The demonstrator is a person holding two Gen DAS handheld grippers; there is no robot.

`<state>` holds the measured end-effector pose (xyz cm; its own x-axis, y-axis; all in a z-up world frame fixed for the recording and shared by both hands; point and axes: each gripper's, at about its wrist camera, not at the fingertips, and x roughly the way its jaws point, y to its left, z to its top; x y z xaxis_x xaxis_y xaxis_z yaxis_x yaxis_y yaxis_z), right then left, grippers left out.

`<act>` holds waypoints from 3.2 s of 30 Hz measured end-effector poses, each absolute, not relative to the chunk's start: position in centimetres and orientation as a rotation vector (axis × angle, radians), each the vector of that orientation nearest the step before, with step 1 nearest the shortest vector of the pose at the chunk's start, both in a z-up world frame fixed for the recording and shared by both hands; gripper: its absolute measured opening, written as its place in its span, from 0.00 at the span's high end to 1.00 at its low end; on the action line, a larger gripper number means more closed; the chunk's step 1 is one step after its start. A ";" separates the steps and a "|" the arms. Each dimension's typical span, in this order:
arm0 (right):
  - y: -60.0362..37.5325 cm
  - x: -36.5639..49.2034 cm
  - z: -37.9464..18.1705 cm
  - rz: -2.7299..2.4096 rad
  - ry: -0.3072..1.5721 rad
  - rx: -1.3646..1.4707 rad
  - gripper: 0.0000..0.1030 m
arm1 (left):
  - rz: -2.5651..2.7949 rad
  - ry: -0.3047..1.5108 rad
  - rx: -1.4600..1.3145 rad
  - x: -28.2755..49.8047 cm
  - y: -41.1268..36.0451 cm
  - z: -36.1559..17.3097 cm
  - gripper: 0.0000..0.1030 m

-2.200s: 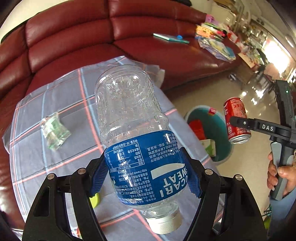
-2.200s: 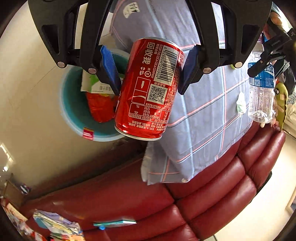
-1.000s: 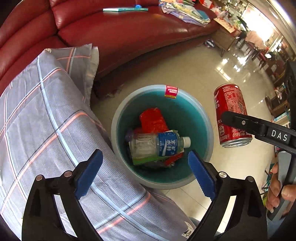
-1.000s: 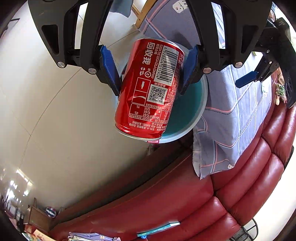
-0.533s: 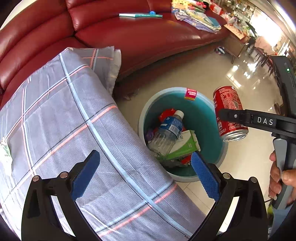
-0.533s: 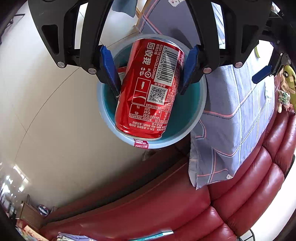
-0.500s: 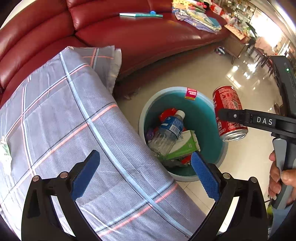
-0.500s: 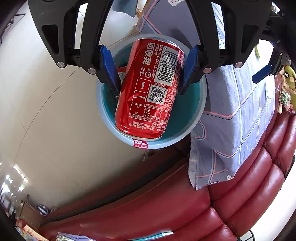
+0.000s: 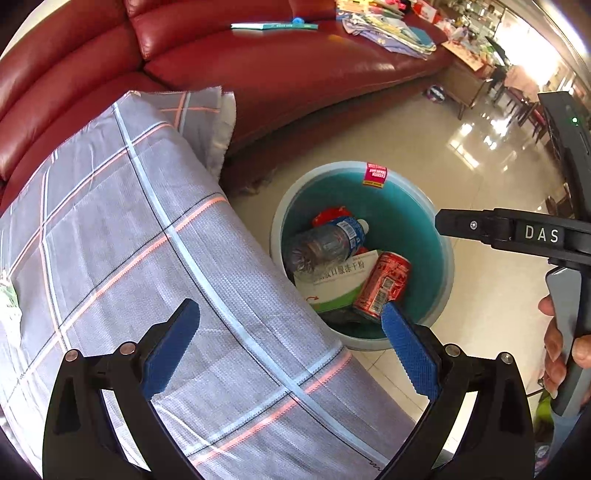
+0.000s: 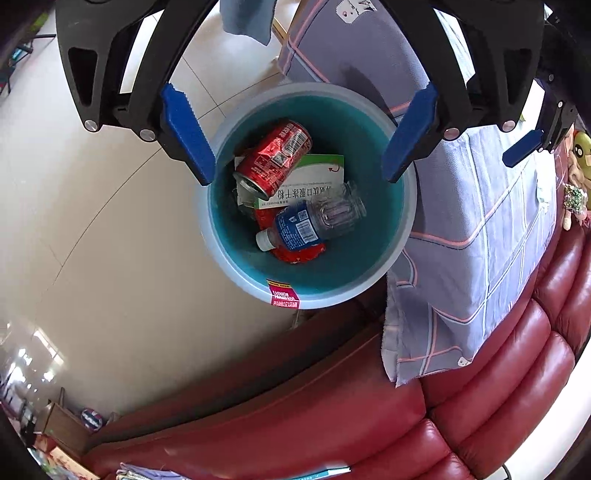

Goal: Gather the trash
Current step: 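Return both tools to the table above the remaining lids and packet, then grasp the clear red-rimmed lid with the left tool while the right tool grasps the clear packet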

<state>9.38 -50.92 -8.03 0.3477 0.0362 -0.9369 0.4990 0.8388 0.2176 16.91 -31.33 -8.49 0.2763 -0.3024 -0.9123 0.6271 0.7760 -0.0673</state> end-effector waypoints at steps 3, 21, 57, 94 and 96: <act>-50.5 9.0 -8.0 -0.322 1.208 0.510 0.15 | -0.640 1.126 0.337 16.6 -31.2 -8.1 0.04; -46.5 7.4 -4.2 -0.323 1.177 0.432 0.15 | -0.620 1.059 0.278 14.9 -27.6 -4.9 0.04; -21.2 14.2 -6.7 0.082 1.316 0.267 0.15 | -0.277 1.126 0.048 14.3 -0.4 -9.2 0.04; -14.7 17.5 -7.9 0.147 1.361 0.145 0.15 | -0.328 1.098 -0.003 9.5 4.1 -9.3 0.95; -14.1 18.5 -8.0 0.160 1.360 0.137 0.15 | -0.305 1.083 -0.034 10.5 5.1 -8.8 0.95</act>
